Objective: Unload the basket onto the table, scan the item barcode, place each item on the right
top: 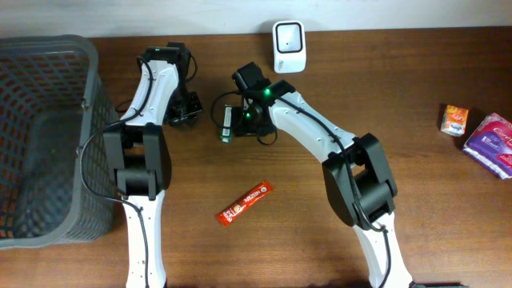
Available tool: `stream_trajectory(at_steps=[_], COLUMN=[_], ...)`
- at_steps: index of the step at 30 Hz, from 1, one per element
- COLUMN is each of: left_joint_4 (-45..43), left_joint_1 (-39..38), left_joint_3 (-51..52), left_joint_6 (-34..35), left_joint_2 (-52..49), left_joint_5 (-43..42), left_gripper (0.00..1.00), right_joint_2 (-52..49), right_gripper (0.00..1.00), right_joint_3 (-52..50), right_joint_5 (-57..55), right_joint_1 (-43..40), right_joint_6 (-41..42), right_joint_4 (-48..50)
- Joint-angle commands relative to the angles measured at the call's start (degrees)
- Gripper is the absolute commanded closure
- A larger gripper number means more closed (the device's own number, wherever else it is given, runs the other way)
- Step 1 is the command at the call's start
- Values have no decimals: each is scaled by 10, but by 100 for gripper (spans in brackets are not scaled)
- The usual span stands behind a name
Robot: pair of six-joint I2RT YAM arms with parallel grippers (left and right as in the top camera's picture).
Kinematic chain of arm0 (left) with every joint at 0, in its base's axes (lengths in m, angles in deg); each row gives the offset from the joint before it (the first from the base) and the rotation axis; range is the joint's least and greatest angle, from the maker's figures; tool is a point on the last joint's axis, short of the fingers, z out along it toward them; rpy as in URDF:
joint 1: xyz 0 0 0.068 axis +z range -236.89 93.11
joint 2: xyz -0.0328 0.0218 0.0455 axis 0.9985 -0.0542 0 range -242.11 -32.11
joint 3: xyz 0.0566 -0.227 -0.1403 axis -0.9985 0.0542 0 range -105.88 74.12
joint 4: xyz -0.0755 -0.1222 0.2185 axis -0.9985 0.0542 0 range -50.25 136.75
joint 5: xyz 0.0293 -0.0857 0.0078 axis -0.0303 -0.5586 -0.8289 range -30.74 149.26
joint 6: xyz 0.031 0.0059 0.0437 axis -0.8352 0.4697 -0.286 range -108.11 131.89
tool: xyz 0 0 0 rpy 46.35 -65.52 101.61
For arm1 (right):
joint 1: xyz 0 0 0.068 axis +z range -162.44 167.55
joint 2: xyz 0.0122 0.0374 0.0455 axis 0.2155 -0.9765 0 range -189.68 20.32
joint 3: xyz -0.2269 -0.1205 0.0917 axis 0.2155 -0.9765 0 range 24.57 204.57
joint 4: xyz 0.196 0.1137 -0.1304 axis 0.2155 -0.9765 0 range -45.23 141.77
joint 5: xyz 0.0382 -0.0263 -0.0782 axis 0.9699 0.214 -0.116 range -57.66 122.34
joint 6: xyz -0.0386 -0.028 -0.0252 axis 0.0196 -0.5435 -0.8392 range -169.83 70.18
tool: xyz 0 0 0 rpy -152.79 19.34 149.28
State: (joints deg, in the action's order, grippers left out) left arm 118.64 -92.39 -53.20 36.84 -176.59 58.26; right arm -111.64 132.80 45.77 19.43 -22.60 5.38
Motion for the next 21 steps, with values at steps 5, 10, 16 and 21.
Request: stream_trajectory(at_steps=[5,10,16,21], left_joint_4=[-8,7,20,20], left_joint_1=[6,48,48,48], left_joint_3=[5,5,5,5], left_joint_6=[84,119,119,119], left_joint_2=[27,27,27,27], left_joint_5=[35,34,34,38], left_gripper=[0,0,1,1], right_joint_2=[18,-7,-44,-28], right_gripper=[33,36,51,88], right_joint_3=[8,4,4,11], right_joint_5=[10,-33,-129,-90], right_joint_1=[20,41,71,35], right_joint_6=[-66,16,91,90], right_joint_4=[25,63,73,34])
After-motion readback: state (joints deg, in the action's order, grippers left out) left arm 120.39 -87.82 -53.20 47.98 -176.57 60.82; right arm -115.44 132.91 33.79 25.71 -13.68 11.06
